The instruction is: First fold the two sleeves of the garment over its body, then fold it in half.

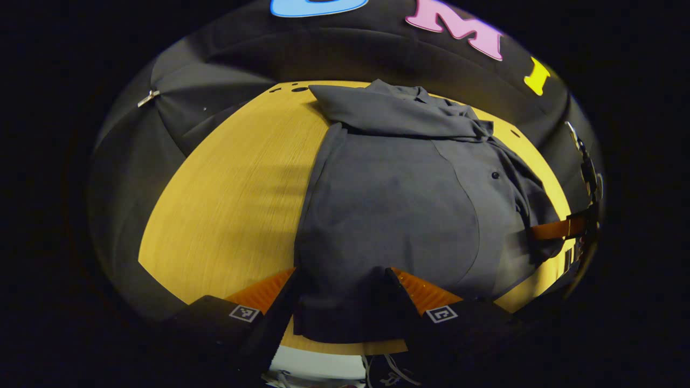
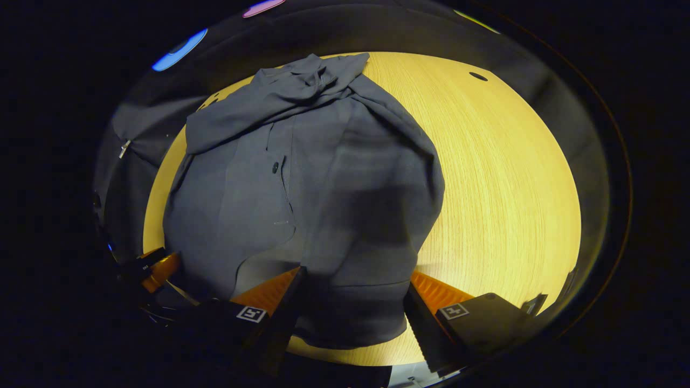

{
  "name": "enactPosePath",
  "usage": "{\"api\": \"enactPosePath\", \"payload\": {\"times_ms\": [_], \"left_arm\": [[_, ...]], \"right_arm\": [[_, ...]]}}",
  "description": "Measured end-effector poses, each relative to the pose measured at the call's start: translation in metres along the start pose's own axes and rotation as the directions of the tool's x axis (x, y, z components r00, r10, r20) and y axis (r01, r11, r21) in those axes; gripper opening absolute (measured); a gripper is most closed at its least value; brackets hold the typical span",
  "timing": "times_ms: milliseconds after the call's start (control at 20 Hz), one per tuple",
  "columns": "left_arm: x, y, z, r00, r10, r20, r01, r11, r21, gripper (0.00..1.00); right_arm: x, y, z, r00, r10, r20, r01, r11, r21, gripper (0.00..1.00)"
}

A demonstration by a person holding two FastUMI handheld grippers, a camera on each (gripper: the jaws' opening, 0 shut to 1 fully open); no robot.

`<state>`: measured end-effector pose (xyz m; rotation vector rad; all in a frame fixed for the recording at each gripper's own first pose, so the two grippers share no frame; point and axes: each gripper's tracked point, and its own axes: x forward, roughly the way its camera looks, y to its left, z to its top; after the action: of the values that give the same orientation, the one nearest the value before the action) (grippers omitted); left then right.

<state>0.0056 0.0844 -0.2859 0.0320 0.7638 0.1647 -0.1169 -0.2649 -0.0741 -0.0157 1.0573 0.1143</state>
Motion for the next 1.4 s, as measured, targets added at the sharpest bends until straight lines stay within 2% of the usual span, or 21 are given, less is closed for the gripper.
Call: {"api": "enactPosePath", "payload": {"times_ms": [100, 150, 200, 250, 350, 500, 550, 600, 750, 900, 1200, 1400], "left_arm": [[0.0, -0.004, 0.0, 1.0, 0.022, 0.01, -0.022, 0.999, 0.028, 0.98], [0.0, -0.006, 0.0, 1.0, 0.021, 0.003, -0.021, 1.0, 0.019, 0.98], [0.001, -0.007, 0.0, 1.0, 0.007, 0.002, -0.007, 1.0, 0.006, 0.92], [0.002, -0.008, 0.001, 1.0, 0.006, 0.002, -0.006, 1.0, 0.002, 0.9], [0.003, -0.011, 0.005, 1.0, -0.006, 0.004, 0.006, 1.0, 0.022, 0.78], [0.005, -0.017, 0.01, 1.0, -0.007, 0.009, 0.007, 0.998, 0.055, 0.19], [0.006, -0.019, 0.012, 1.0, -0.003, 0.014, 0.003, 0.998, 0.064, 0.15], [0.008, -0.019, 0.013, 1.0, -0.008, 0.005, 0.008, 0.998, 0.069, 0.06], [0.004, -0.02, 0.019, 0.999, -0.05, -0.006, 0.049, 0.999, -0.017, 0.06], [-0.01, -0.021, 0.036, 0.996, -0.079, 0.033, 0.082, 0.993, -0.085, 0.05], [-0.038, -0.027, 0.081, 0.986, -0.108, 0.127, 0.116, 0.992, -0.054, 0.05], [-0.05, -0.024, 0.13, 0.976, -0.096, 0.195, 0.11, 0.992, -0.059, 0.05]], "right_arm": [[0.003, -0.006, 0.0, 0.999, -0.046, 0.004, 0.047, 0.999, -0.027, 0.97], [0.003, -0.007, 0.0, 0.998, -0.06, 0.013, 0.061, 0.997, -0.044, 0.87], [0.005, -0.002, 0.001, 0.999, -0.05, 0.022, 0.051, 0.997, -0.05, 0.82], [0.006, 0.002, 0.001, 0.999, -0.039, 0.019, 0.039, 0.998, -0.046, 0.65], [0.006, 0.007, 0.002, 1.0, -0.018, 0.014, 0.019, 0.999, -0.033, 0.31], [0.007, 0.012, 0.002, 0.999, 0.049, 0.006, -0.049, 0.998, -0.04, 0.12], [0.008, 0.013, 0.002, 0.998, 0.07, 0.003, -0.07, 0.997, -0.044, 0.07], [0.005, 0.013, 0.002, 0.997, 0.082, -0.004, -0.083, 0.996, -0.039, 0.06], [0.002, 0.008, 0.01, 0.997, 0.08, 0.017, -0.08, 0.997, -0.01, 0.07], [-0.008, 0.01, 0.016, 0.994, 0.096, 0.049, -0.096, 0.995, 0.01, 0.07], [-0.035, 0.017, 0.049, 0.983, 0.126, 0.135, -0.123, 0.992, -0.031, 0.07], [-0.047, 0.021, 0.097, 0.963, 0.136, 0.233, -0.127, 0.99, -0.055, 0.06]]}}
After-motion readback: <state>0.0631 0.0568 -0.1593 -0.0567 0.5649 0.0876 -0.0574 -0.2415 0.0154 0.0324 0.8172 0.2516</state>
